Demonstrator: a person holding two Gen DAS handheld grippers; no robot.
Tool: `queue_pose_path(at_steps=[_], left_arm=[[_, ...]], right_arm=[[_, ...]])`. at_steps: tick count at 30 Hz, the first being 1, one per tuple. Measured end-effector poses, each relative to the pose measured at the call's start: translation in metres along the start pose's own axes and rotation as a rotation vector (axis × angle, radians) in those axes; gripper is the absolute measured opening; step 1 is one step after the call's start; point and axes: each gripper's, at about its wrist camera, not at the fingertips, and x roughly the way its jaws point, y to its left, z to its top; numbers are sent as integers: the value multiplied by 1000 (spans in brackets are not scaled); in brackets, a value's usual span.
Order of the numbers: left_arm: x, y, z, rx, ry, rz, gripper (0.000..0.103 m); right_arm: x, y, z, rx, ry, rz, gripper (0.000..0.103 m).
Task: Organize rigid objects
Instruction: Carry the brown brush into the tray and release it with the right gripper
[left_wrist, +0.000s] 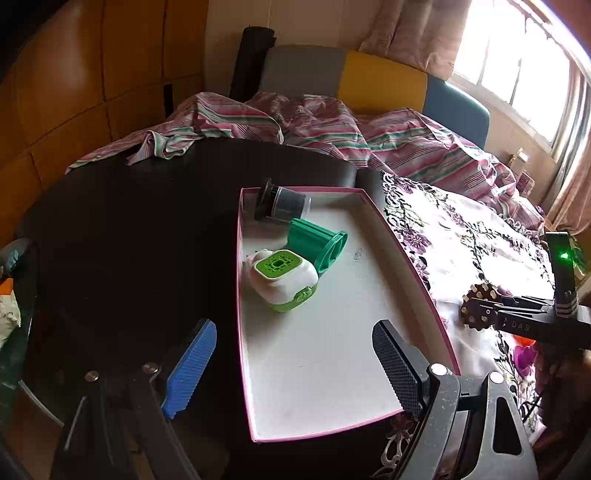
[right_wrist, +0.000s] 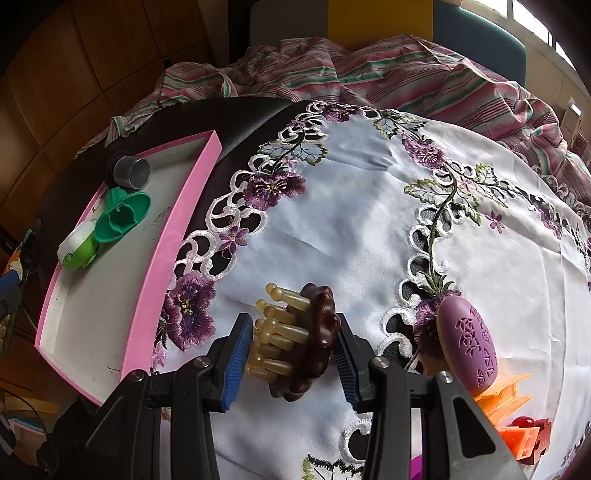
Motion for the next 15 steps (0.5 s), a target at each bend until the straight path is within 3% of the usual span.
queue_pose_path(at_steps=[15], left_arm=[[0,14,-5,-28,23,-10,87]], right_arm=[[-2,3,0,28,-4,-31,43]])
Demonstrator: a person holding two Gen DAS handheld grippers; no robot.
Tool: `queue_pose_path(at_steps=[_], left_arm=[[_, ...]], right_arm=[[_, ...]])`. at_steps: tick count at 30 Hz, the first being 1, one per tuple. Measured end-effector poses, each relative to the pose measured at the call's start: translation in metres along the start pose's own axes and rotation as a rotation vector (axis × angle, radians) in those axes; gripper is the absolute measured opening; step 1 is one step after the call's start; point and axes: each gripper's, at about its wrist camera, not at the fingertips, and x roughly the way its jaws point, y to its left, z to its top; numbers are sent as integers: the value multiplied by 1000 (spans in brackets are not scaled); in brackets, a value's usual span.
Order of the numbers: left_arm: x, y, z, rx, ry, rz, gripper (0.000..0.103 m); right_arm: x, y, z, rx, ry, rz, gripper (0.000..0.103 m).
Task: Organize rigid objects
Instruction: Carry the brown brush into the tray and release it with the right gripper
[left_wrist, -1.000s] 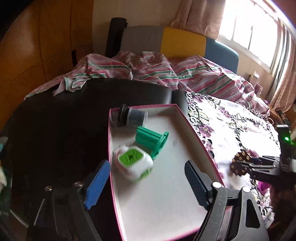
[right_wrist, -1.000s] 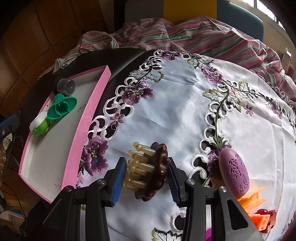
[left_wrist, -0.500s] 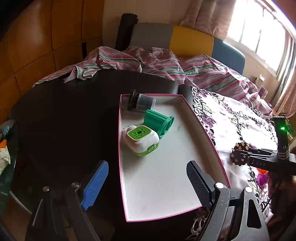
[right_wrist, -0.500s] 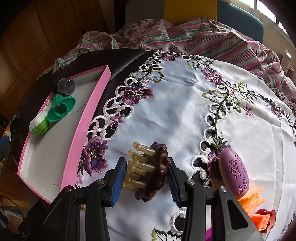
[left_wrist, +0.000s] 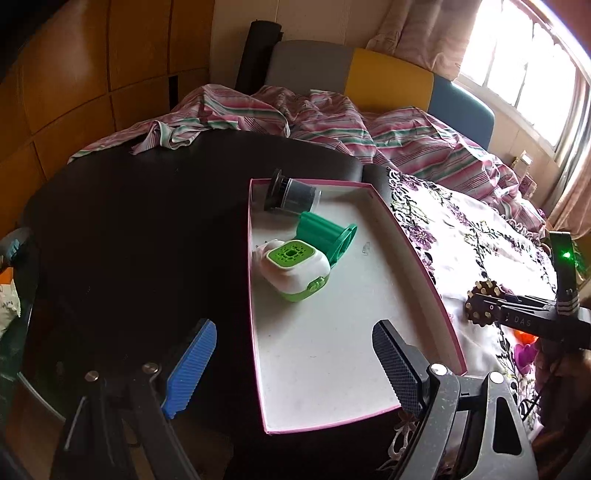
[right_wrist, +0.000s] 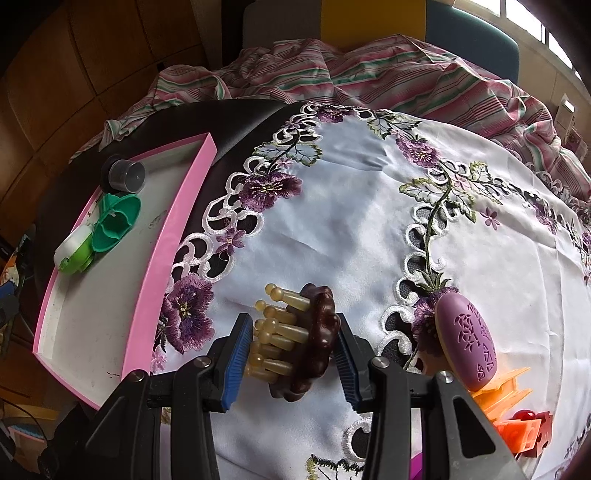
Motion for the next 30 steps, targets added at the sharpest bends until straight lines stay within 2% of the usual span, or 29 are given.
queue_pose_path(at_steps=[7,13,19,23,27,30], left_arm=[[2,8,-5,-18,11,-18,87],[1,16,-5,-48,10,-13,87],[1,28,-5,-77,18,-17,87],[4,31,-5,-79,24,-14,87],[7,33,-7,-87,38,-23,87],[7,33,-7,-87,40,-25,87]], right_arm=[[-31,29,22,-38,-90,46,43],[-35,84,48,-160,-136,101,43],[-7,131,70,-280,-105,124,43],[23,150,80,-335,-59,103,43],[57,160,84,-342,-3,33,45],[59,154,89,-275,-13,70,45]])
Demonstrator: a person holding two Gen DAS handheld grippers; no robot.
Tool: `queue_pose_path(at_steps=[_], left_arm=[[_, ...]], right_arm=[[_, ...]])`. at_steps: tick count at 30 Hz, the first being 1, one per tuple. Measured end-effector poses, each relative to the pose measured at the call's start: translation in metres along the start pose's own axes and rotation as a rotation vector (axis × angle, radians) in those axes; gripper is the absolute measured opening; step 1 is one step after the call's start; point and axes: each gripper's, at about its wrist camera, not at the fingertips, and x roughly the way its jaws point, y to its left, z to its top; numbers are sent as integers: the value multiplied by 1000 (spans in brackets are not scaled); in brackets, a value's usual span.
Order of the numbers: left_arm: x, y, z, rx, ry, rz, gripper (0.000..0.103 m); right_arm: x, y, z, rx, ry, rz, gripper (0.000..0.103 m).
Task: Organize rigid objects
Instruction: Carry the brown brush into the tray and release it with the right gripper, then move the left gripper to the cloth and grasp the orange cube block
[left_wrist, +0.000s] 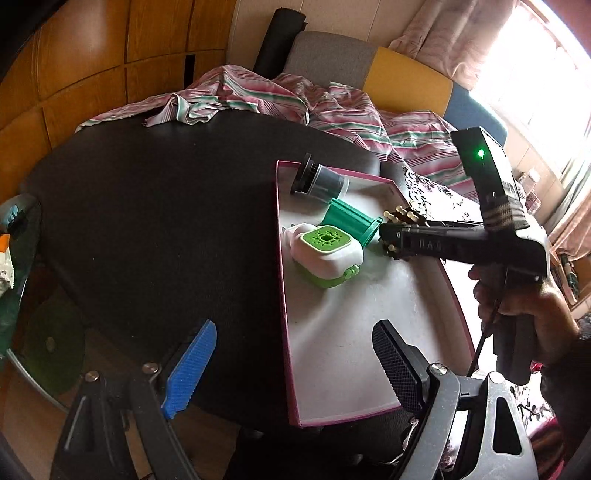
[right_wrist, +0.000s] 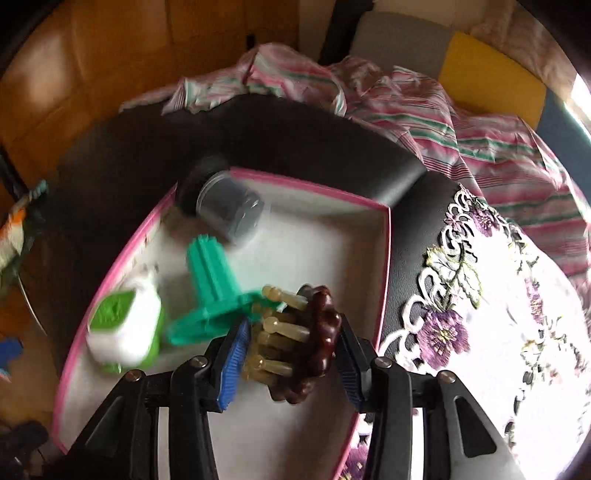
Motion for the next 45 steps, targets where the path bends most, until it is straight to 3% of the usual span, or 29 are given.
queue_pose_path(at_steps=[6,29,45], left_arm=[[0,-2,0,3,-3,3,87],[-17,-14,-4,37,-36,28,87],[-17,-24,-7,72,-29,24,87]], right_arm=[[-26,-5,-6,51,-57,41,62],[-86,0,-62,129,-154,38,63],[-103,-2,-77,149,-180,35,63]])
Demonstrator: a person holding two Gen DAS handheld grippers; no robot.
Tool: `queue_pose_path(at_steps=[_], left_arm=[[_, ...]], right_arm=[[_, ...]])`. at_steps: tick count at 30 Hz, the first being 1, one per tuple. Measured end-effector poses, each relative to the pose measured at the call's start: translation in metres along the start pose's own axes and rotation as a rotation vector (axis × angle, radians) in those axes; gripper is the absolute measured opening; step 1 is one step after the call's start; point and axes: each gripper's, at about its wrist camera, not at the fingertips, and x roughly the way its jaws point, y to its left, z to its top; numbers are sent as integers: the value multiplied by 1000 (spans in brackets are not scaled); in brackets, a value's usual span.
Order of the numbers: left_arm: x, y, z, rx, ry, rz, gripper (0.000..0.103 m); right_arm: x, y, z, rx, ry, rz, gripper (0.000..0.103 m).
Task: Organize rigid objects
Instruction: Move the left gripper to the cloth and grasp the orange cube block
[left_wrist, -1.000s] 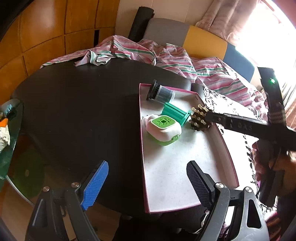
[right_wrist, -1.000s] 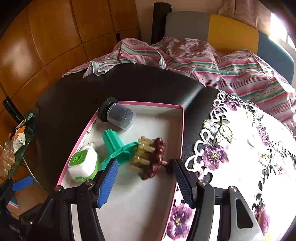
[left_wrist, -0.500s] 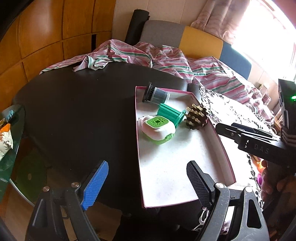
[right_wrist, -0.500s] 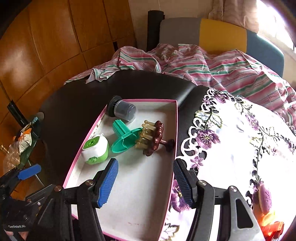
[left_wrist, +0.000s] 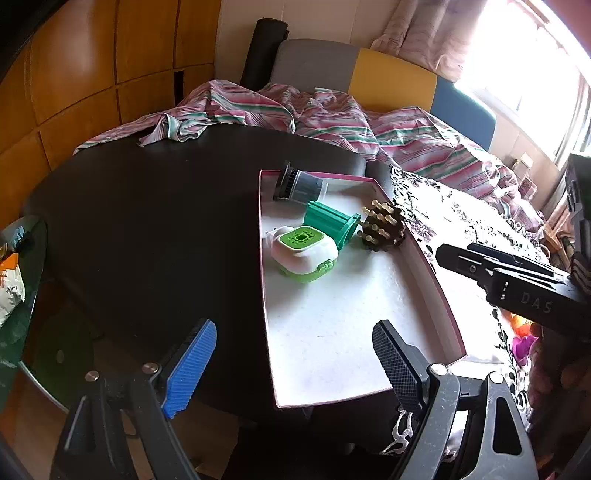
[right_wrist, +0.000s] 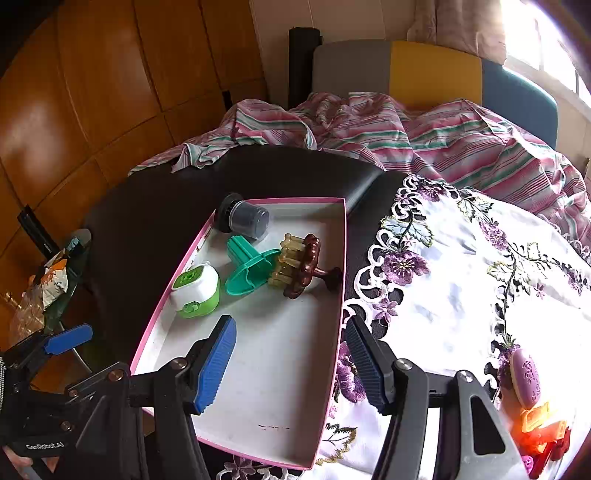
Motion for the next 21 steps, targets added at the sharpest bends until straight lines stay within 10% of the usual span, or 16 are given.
queue_pose_path(at_steps=[21], left_arm=[[0,-16,-1,43,8,-16,87]], right_arm=[[-56,-80,-12,130,-33,-116,63]])
